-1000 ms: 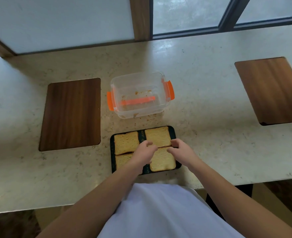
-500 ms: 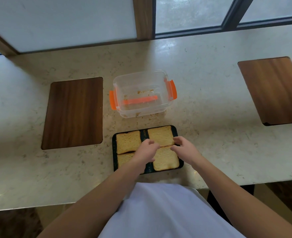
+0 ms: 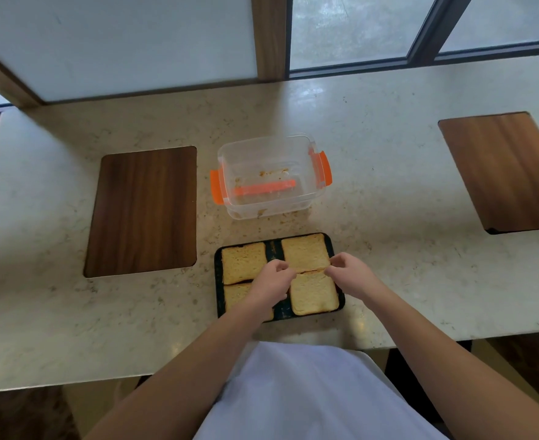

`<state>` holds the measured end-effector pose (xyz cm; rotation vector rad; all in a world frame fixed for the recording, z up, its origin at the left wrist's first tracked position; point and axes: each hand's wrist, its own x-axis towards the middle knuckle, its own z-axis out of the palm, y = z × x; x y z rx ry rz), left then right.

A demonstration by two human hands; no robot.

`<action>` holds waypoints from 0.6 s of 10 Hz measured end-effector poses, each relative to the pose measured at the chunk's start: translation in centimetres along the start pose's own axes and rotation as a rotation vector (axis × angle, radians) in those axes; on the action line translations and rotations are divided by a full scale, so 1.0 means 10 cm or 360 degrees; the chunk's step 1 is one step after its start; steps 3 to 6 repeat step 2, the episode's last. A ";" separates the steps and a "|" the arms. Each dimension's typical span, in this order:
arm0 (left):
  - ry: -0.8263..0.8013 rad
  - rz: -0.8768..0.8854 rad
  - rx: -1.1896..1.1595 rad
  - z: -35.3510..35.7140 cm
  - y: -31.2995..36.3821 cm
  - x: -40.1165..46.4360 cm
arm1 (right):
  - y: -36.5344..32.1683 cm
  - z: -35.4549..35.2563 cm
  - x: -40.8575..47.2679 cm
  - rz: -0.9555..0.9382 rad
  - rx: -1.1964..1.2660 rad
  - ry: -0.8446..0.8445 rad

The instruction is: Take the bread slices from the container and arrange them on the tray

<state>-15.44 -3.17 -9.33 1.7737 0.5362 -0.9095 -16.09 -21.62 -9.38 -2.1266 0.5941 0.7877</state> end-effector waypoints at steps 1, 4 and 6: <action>0.0021 0.0184 0.0183 -0.15 -0.01 -0.06 | -0.06 -0.01 -0.05 0.0024 -0.0053 0.0047; 0.0126 0.0448 0.0404 -0.26 0.08 -0.12 | -0.26 0.00 -0.11 -0.0036 -0.0106 0.0090; 0.0126 0.0448 0.0404 -0.26 0.08 -0.12 | -0.26 0.00 -0.11 -0.0036 -0.0106 0.0090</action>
